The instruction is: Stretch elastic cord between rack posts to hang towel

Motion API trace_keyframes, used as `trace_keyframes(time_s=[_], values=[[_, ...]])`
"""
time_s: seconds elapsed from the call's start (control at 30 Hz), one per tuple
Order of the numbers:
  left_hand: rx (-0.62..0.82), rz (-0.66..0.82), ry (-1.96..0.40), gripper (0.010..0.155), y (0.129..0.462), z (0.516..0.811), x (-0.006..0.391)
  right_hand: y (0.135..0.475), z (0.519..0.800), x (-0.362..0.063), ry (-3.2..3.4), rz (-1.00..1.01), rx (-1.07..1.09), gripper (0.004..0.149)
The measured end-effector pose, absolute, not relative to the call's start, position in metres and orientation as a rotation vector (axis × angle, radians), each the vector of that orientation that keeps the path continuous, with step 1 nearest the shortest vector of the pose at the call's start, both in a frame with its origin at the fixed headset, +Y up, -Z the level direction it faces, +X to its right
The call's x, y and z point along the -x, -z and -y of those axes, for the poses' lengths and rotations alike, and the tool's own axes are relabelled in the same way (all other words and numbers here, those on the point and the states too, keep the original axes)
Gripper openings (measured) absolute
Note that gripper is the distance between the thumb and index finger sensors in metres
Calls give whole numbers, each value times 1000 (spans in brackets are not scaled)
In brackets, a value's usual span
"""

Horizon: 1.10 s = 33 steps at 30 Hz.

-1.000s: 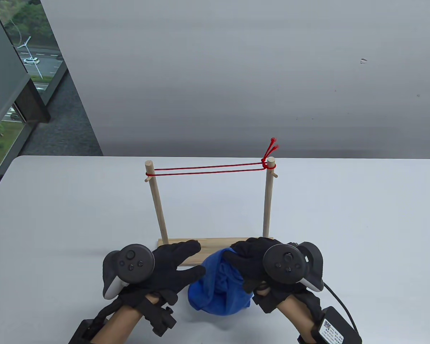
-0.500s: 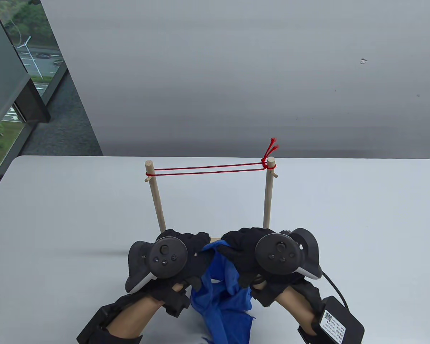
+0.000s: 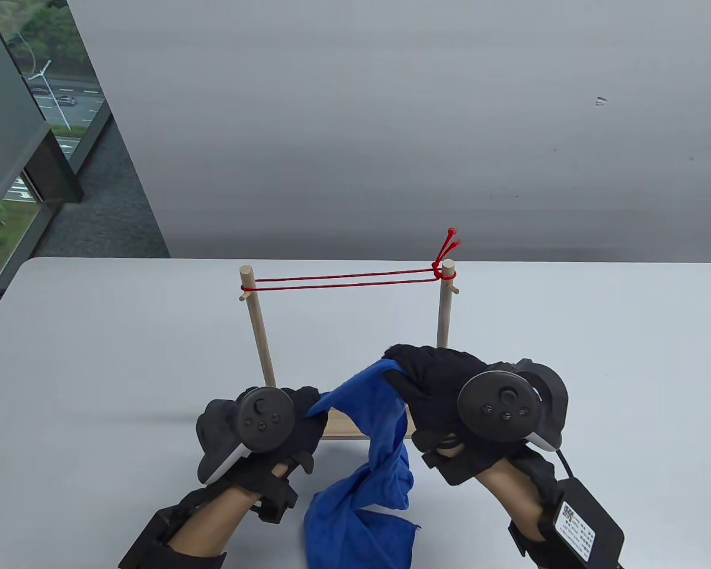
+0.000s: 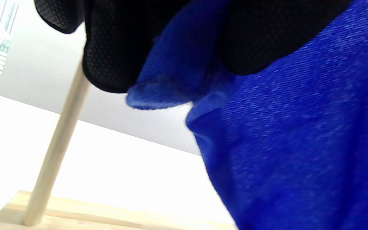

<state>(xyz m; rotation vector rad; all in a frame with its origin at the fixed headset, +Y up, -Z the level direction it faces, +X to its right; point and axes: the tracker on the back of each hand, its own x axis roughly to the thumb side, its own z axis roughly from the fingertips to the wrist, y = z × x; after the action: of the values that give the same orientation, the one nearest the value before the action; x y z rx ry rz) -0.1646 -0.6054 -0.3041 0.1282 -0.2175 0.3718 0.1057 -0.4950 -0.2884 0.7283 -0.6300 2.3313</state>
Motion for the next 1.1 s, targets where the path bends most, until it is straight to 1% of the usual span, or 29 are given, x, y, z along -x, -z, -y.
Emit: trace_keyframes(time_s=[0.13, 0.23, 0.27, 0.37, 0.5, 0.67, 0.83, 0.97, 1.1], values=[[-161, 187, -370, 44, 304, 598, 178, 290, 486, -118, -2352, 663, -702, 41], [-217, 164, -359, 44, 301, 584, 190, 293, 483, -129, -2371, 669, -671, 40], [-253, 156, -360, 44, 299, 579, 193, 295, 483, -132, -2385, 657, -661, 41], [-423, 163, -367, 43, 291, 558, 202, 299, 482, -144, -2384, 672, -612, 41], [-528, 180, -367, 43, 284, 532, 208, 303, 480, -153, -2369, 633, -574, 41], [-654, 222, -308, 42, 273, 499, 208, 310, 477, -164, -2245, 481, -573, 41], [-704, 253, -266, 42, 270, 475, 205, 310, 466, -167, -2194, 492, -585, 42], [-730, 272, -244, 42, 270, 461, 205, 310, 456, -167, -2138, 469, -628, 42], [-754, 299, -228, 42, 269, 445, 202, 310, 445, -168, -2105, 522, -643, 42]])
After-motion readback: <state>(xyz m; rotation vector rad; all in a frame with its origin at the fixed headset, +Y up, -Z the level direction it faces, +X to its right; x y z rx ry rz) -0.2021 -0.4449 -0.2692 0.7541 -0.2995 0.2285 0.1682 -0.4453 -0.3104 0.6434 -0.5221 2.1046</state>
